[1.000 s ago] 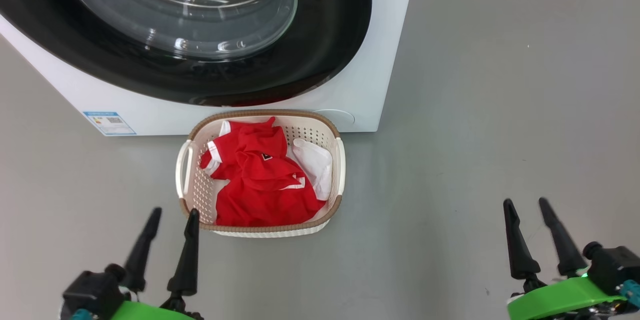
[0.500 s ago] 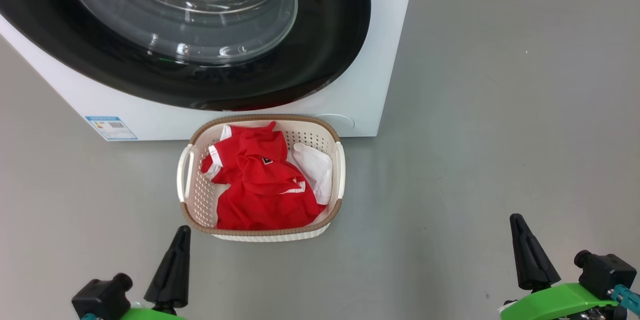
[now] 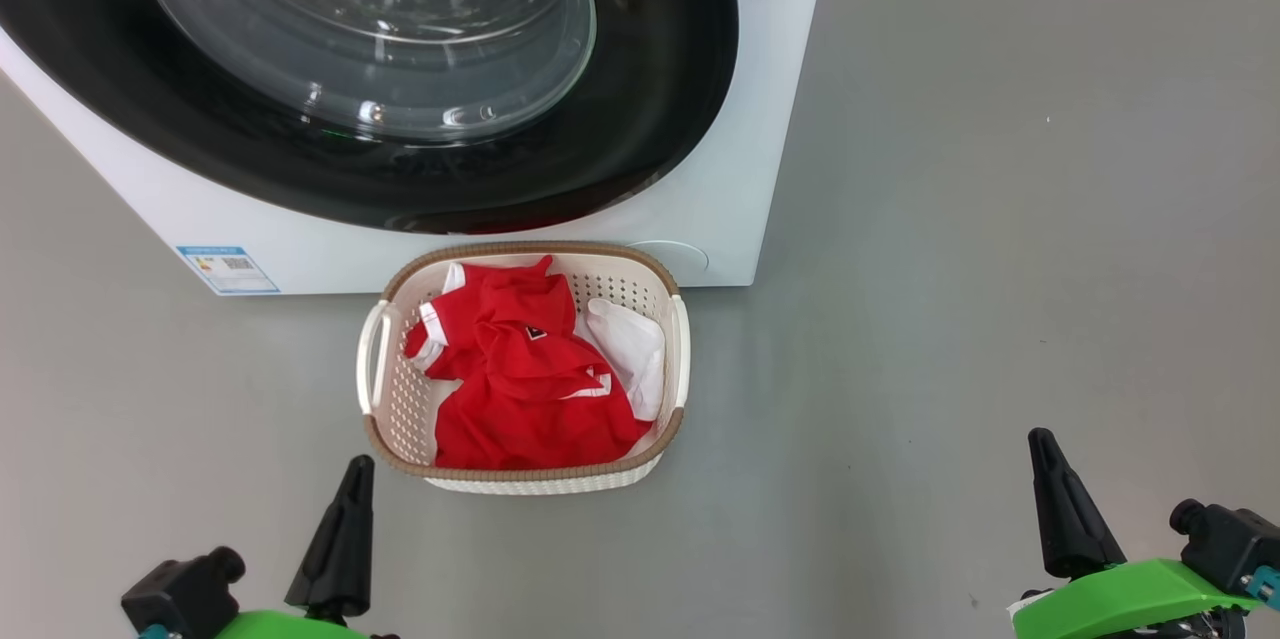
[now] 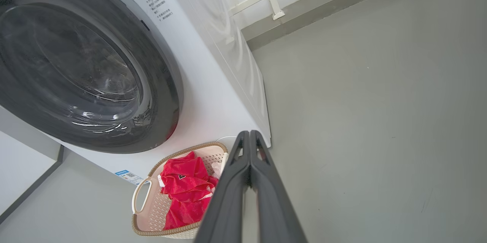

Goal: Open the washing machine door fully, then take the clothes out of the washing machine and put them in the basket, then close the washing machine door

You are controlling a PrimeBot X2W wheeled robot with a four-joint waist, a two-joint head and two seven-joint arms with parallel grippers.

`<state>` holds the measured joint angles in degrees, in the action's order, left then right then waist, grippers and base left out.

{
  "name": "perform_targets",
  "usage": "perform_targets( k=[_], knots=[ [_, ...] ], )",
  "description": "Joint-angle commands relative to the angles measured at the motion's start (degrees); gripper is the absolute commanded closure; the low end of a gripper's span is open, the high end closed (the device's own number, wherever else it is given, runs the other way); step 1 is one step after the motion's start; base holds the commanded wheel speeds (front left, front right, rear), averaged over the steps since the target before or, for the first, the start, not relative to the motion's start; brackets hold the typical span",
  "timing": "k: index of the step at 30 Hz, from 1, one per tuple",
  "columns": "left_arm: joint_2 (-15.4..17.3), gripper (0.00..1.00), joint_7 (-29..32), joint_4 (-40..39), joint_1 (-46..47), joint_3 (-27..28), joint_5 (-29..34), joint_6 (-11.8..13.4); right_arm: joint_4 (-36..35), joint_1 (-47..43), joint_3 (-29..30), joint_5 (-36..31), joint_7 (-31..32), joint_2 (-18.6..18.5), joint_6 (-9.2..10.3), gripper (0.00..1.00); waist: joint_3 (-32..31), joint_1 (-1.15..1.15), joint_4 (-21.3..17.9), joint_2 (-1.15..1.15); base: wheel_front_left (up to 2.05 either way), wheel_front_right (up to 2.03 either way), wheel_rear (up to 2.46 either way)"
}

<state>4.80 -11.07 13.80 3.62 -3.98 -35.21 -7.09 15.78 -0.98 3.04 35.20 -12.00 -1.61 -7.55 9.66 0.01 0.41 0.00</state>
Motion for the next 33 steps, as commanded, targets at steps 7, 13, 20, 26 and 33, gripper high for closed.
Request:
perform_targets(
  k=[7, 13, 20, 26, 33],
  knots=[
    [1.0, 1.0, 0.9, -0.8, 1.1, 1.1, -5.1, -0.1, -1.3, 1.6, -0.3, 5.0, 1.0, -1.3, 0.02, 1.0, -0.7, -0.01, 0.0, 0.0, 0.0, 0.0, 0.0],
    [1.0, 1.0, 1.7, -0.8, 1.2, 1.4, -8.6, -0.1, -1.4, 1.9, -0.4, 8.5, 1.8, -1.5, 0.02, 1.0, -1.2, -0.01, -0.1, 0.0, 0.0, 0.0, 0.0],
    [1.0, 1.0, 2.7, -0.8, 1.3, 1.8, -12.8, -0.1, -1.4, 2.3, -0.4, 12.7, 2.9, -1.7, 0.02, 1.0, -1.9, -0.01, -0.1, 0.0, 0.0, 0.0, 0.0],
    [1.0, 1.0, 3.6, -0.8, 1.3, 2.2, -16.3, -0.2, -1.5, 2.7, -0.4, 16.2, 3.8, -1.9, 0.03, 1.0, -2.5, -0.01, -0.1, 0.0, 0.0, 0.0, 0.0],
    [1.0, 1.0, 4.5, -0.7, 1.4, 2.6, -19.8, -0.2, -1.5, 3.0, -0.4, 19.7, 4.8, -2.1, 0.03, 1.0, -3.0, -0.01, -0.1, 0.0, 0.0, 0.0, 0.0]
  ],
)
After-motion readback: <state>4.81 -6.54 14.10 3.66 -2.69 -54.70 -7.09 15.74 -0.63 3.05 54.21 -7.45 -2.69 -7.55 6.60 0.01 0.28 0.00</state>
